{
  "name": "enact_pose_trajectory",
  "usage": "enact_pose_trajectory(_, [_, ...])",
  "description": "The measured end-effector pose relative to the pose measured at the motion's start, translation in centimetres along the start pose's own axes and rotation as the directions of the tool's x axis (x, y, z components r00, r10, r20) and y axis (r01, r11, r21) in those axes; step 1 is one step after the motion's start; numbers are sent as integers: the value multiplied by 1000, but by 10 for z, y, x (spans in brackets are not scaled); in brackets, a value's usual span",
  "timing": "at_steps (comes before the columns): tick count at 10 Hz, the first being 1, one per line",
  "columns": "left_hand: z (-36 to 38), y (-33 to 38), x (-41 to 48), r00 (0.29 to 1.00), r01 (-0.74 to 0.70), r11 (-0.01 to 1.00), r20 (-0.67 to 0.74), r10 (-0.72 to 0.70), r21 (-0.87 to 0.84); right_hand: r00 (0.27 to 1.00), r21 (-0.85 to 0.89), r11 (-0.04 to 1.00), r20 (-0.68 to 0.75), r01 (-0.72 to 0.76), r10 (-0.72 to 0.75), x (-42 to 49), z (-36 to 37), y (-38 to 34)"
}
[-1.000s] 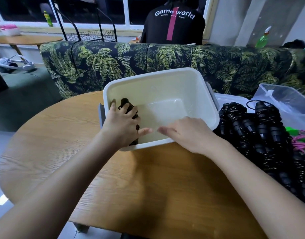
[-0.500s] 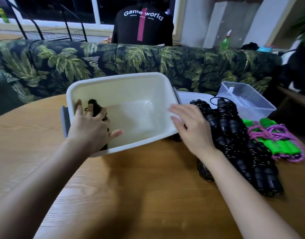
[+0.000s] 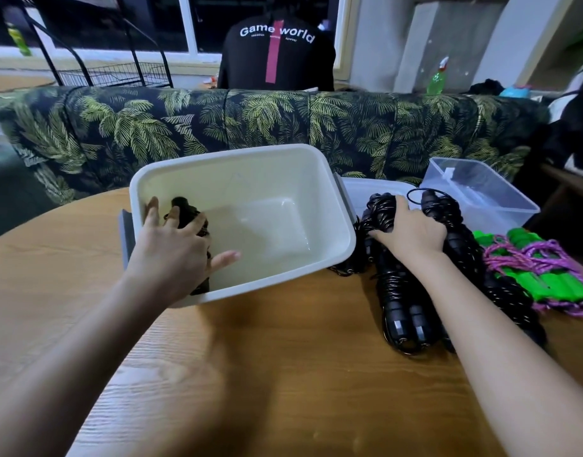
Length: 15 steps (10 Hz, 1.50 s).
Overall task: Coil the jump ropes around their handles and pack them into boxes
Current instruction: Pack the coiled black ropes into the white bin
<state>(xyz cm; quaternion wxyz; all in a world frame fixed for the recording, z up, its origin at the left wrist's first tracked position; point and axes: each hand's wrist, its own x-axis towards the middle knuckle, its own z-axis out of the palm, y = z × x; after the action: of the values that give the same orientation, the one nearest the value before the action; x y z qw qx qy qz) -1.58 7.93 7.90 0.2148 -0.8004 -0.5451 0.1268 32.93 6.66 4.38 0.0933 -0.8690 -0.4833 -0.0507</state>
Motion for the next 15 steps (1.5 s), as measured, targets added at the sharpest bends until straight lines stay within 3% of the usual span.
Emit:
enact_pose_trajectory(1, [1, 0, 2, 1000, -3, 1000, 2, 3, 7, 997, 210, 977, -61, -30, 44, -7, -4, 8])
enact_pose_trajectory(2, [2, -1, 3, 1000, -4, 1000, -20, 4, -18, 995, 560, 827, -36, -59, 96, -16, -11, 13])
enact_pose_trajectory(3, [3, -1, 2, 998, -18, 1000, -57, 17, -17, 998, 868, 496, 6, -36, 61, -19, -12, 13])
enact_pose_trajectory(4, [2, 0, 1, 997, -24, 1000, -68, 23, -8, 999, 969, 243, 26, -34, 36, -25, -16, 6])
enact_pose_trajectory(6, [-3, 2, -3, 998, -22, 1000, -58, 22, -7, 991, 997, 29, -70, 73, -111, -46, -51, -33])
enact_pose_trajectory(7, [-3, 1, -4, 998, -25, 1000, -62, 24, -9, 948, 997, -35, -72, 64, -309, -65, -67, -65])
enact_pose_trajectory(8, [0, 0, -3, 996, -34, 999, -84, 32, -14, 861, 994, 108, 73, -21, -503, -76, -64, -106])
enact_pose_trajectory(9, [3, -1, -3, 990, -37, 999, -137, 38, 5, 801, 943, 294, 293, -153, -522, -76, -51, -145])
enact_pose_trajectory(10, [5, -2, -5, 986, -51, 999, -161, 51, 4, 742, 880, 407, 442, -247, -505, -66, -32, -170])
enact_pose_trajectory(11, [4, -2, -4, 988, -38, 999, -152, 34, -19, 656, 842, 455, 521, -290, -546, -61, -13, -185])
enact_pose_trajectory(12, [3, -3, -4, 993, -28, 999, -112, 23, -37, 659, 864, 397, 497, -311, -565, -60, -4, -194])
enact_pose_trajectory(13, [9, -5, -2, 983, 18, 991, -179, -41, -129, 646, 855, 384, 517, -349, -562, -56, -5, -195])
enact_pose_trajectory(14, [7, 2, 14, 971, 44, 979, -221, -88, -197, 676, 838, 301, 546, -456, -495, -55, -8, -192])
enact_pose_trajectory(15, [10, 16, 32, 987, -66, 970, -157, 30, -234, 681, 822, 320, 570, -472, -459, -62, -12, -187])
